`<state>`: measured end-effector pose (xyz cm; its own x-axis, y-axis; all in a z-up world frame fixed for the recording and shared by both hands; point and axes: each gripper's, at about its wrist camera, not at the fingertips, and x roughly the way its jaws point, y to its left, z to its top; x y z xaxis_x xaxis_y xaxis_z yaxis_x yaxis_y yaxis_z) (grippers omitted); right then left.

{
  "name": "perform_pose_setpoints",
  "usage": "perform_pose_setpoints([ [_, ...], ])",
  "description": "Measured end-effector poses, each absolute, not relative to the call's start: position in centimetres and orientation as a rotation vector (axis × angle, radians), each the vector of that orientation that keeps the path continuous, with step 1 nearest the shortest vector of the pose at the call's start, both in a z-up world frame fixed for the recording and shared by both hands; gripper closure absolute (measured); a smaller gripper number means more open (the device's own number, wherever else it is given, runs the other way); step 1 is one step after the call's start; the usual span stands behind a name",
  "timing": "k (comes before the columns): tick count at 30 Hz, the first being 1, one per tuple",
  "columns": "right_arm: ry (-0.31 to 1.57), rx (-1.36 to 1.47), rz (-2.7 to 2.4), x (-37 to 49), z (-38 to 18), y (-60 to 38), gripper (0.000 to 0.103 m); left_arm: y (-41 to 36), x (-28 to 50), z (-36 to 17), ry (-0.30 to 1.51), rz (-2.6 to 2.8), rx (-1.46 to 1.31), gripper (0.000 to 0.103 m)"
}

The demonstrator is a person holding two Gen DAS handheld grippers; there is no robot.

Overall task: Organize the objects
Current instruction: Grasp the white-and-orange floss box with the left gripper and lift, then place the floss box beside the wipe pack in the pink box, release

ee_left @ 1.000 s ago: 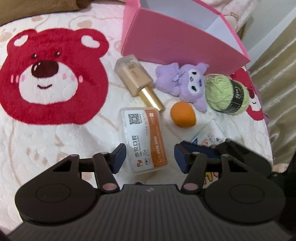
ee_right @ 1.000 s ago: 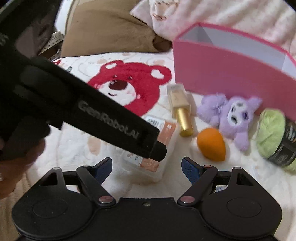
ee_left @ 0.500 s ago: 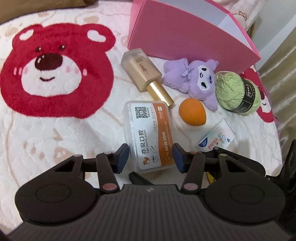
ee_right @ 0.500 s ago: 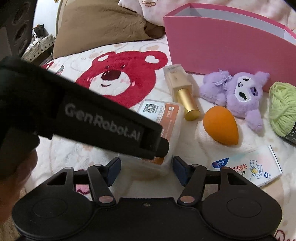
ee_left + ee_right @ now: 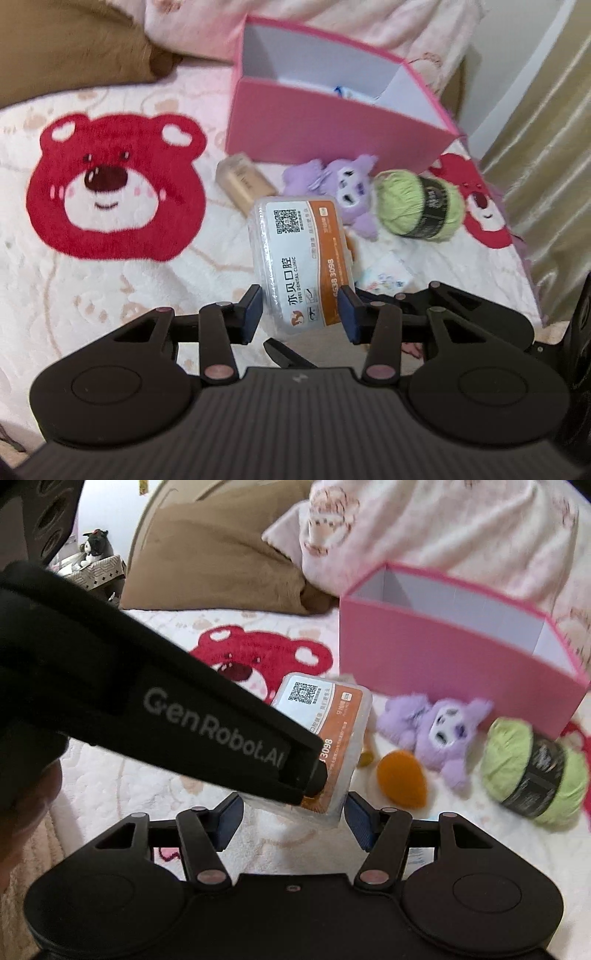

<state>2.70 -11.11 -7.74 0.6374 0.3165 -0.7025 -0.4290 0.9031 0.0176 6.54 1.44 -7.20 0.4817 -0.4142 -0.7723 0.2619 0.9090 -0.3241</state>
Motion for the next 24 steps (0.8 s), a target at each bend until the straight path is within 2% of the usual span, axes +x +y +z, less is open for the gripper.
perform_pose_setpoints([
  [7, 0.668, -0.187, 0.411, 2.4, -1.8, -12.4, 0.038, 0.5, 6.9, -0.2, 0.893, -0.485, -0.137, 0.060],
  [14, 0.620, -0.175, 0.380, 7.0, 3.6, -15.8, 0.038, -2.2, 12.7, 4.9, 0.876, -0.539, -0.146, 0.060],
  [18, 0.654, -0.133, 0.390, 11.1, 4.4, -17.9, 0.038, -4.1, 16.7, 5.3, 0.902, -0.517, -0.140, 0.060],
  [24, 0.755, -0.087, 0.375, 17.9, 2.5, -19.4, 0.038, -6.2, 23.4, 3.1, 0.981, -0.503, -0.175, 0.060],
])
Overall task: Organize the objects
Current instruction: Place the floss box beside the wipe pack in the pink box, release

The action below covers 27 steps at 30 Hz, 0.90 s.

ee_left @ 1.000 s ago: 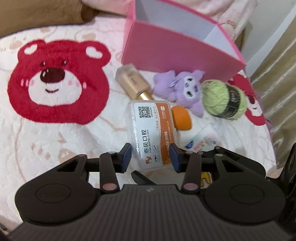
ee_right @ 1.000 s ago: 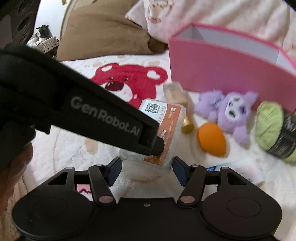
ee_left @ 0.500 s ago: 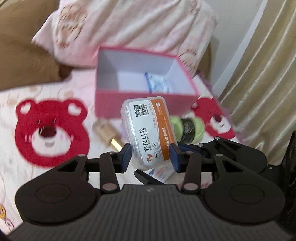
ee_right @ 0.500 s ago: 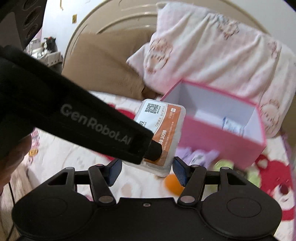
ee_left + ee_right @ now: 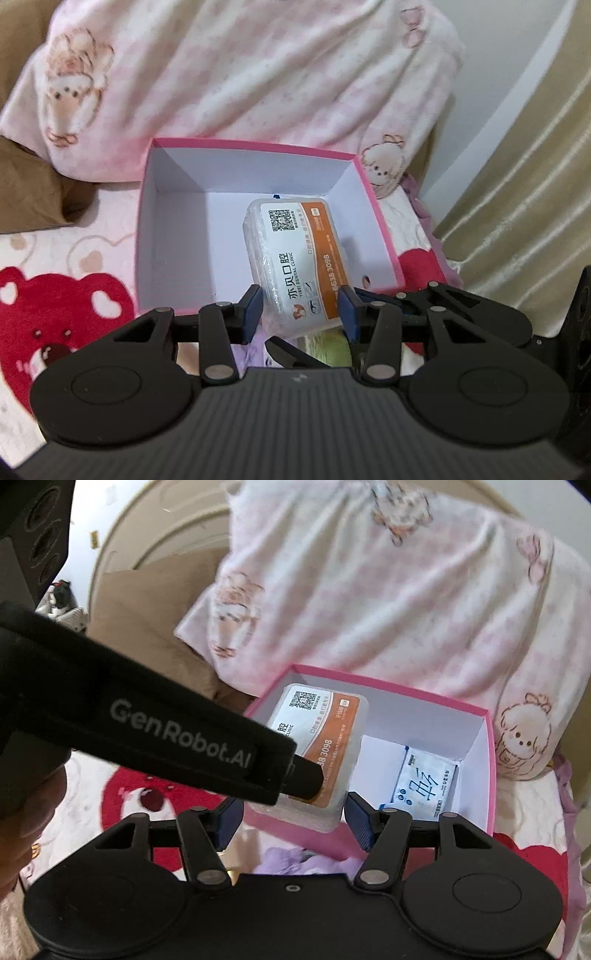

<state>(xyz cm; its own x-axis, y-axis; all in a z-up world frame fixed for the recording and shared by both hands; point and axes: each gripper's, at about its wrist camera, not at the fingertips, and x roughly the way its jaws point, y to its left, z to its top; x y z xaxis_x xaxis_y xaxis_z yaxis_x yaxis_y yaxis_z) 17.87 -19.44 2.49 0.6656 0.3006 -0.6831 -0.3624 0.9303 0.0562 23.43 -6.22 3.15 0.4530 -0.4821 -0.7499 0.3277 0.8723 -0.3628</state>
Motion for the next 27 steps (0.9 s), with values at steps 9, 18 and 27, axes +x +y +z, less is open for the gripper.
perform_pose_setpoints([
  [9, 0.890, 0.050, 0.354, 28.0, -2.1, -21.9, 0.038, -9.7, 32.6, -1.5, 1.092, -0.408, -0.182, 0.059],
  [18, 1.037, 0.182, 0.336, 33.0, -6.4, -24.4, 0.038, -10.2, 35.6, -6.6, 1.134, -0.409, -0.270, 0.060],
  [27, 1.103, 0.130, 0.294, 34.2, -7.7, -23.2, 0.038, -11.1, 36.9, -8.7, 1.151, -0.416, -0.263, 0.061],
])
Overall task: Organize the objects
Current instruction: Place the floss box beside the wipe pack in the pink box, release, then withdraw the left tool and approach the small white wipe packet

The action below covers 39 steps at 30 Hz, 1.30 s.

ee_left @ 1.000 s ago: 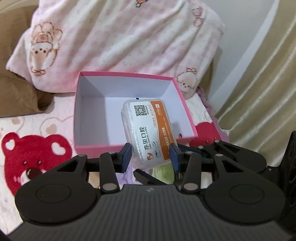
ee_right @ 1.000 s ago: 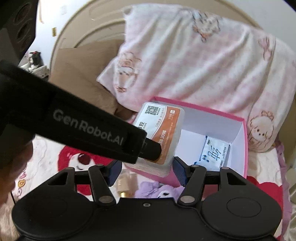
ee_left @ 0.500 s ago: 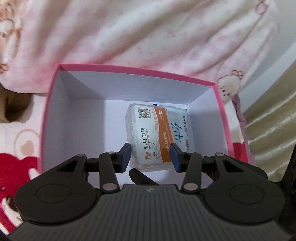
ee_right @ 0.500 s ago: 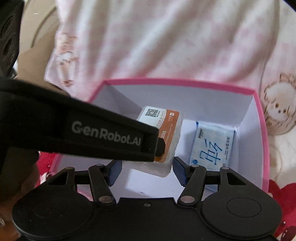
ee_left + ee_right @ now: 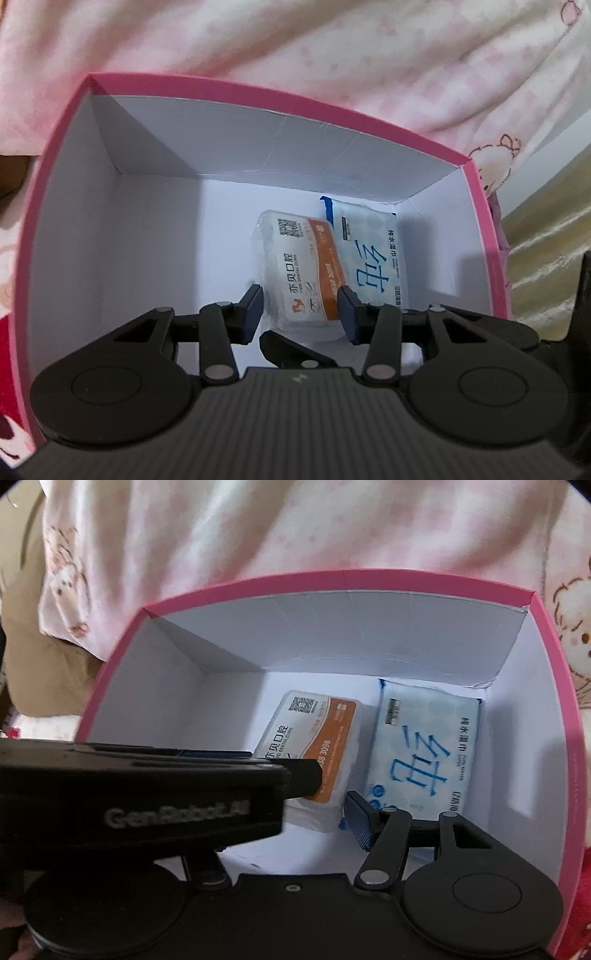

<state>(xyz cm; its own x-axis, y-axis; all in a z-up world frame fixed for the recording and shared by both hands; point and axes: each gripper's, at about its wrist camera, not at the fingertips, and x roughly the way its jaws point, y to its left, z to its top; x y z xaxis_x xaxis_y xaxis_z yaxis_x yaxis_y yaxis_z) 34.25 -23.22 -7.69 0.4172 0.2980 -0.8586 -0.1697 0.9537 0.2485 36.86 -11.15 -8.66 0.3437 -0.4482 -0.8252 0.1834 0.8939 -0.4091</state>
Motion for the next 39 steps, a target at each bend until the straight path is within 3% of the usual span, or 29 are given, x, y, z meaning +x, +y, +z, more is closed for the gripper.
perform_pose_setpoints([
  [4, 1.113, 0.061, 0.244, 34.1, -7.9, -23.0, 0.038, -12.0, 37.1, -9.4, 1.164, -0.428, -0.303, 0.061],
  [7, 1.107, 0.099, 0.254, 33.5, -8.0, -23.7, 0.032, -13.1, 36.3, -9.2, 1.146, -0.398, -0.211, 0.062],
  [9, 1.084, 0.123, 0.266, 32.4, -7.5, -24.2, 0.031, -13.5, 35.4, -8.4, 1.112, -0.398, -0.163, 0.057],
  [15, 0.998, 0.092, 0.327, 27.3, -3.7, -24.5, 0.030, -12.7, 32.2, -4.0, 1.071, -0.462, -0.110, 0.045],
  [27, 0.899, -0.017, 0.402, 18.1, 6.4, -24.9, 0.028, -8.6, 23.0, 6.3, 1.124, -0.478, 0.043, 0.036],
  [33, 0.852, -0.155, 0.460, 11.8, 9.5, -24.4, 0.027, -6.2, 17.9, 9.4, 1.123, -0.517, 0.040, 0.035],
  [39, 0.808, -0.229, 0.506, 6.3, 10.2, -24.3, 0.023, -4.7, 13.6, 9.8, 1.119, -0.532, 0.046, 0.027],
])
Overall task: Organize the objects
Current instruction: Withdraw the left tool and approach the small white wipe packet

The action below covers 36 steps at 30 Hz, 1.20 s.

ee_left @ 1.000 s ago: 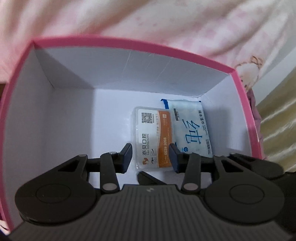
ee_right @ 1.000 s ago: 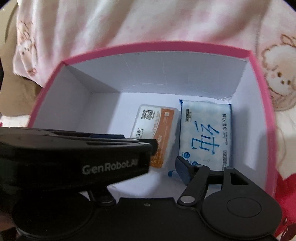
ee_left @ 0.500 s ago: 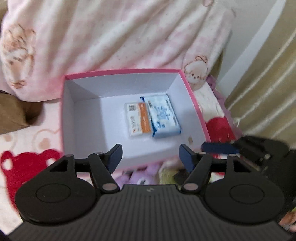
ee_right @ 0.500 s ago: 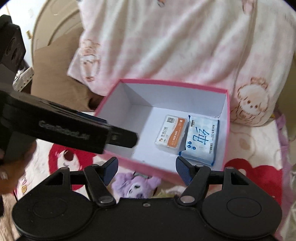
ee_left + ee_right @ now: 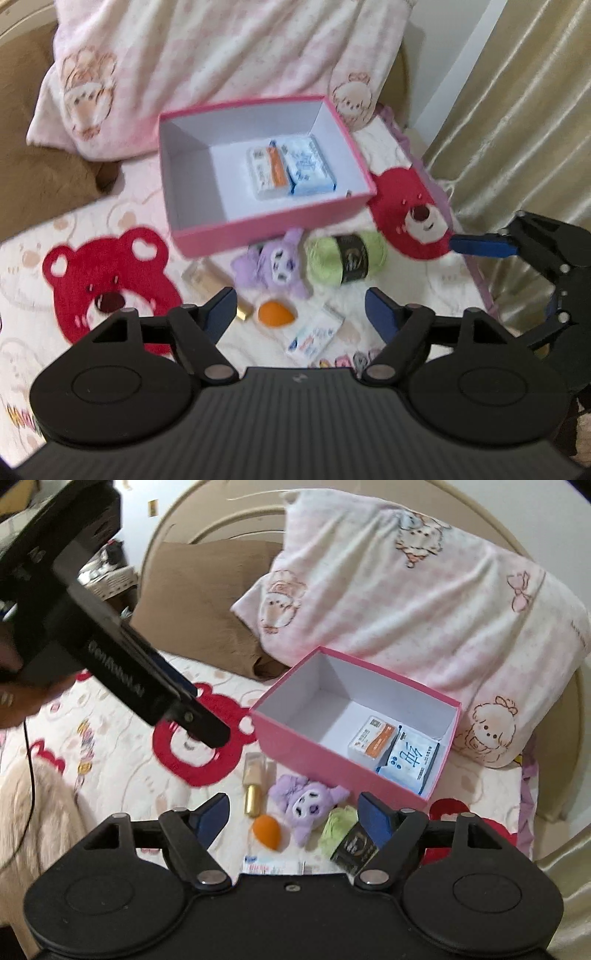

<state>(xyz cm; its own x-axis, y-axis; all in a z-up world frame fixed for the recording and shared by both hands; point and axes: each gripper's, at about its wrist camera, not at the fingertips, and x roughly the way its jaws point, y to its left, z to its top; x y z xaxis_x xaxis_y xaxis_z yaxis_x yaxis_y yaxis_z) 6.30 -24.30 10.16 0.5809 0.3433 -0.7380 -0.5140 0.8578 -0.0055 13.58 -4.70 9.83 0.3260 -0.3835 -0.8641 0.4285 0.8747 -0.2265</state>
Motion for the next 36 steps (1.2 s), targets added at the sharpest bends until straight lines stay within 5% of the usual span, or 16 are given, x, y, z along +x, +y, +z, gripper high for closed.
perform_pose_setpoints([
  [16, 0.874, -0.277, 0.587, 2.0, 0.7, -24.3, 0.017, -4.9, 7.6, 0.3, 1.139, -0.591, 0.007, 0.020],
  [36, 0.984, -0.355, 0.602, 6.4, -9.5, -20.3, 0.017, -5.1, 8.4, -10.5, 1.157, -0.484, -0.157, 0.018],
])
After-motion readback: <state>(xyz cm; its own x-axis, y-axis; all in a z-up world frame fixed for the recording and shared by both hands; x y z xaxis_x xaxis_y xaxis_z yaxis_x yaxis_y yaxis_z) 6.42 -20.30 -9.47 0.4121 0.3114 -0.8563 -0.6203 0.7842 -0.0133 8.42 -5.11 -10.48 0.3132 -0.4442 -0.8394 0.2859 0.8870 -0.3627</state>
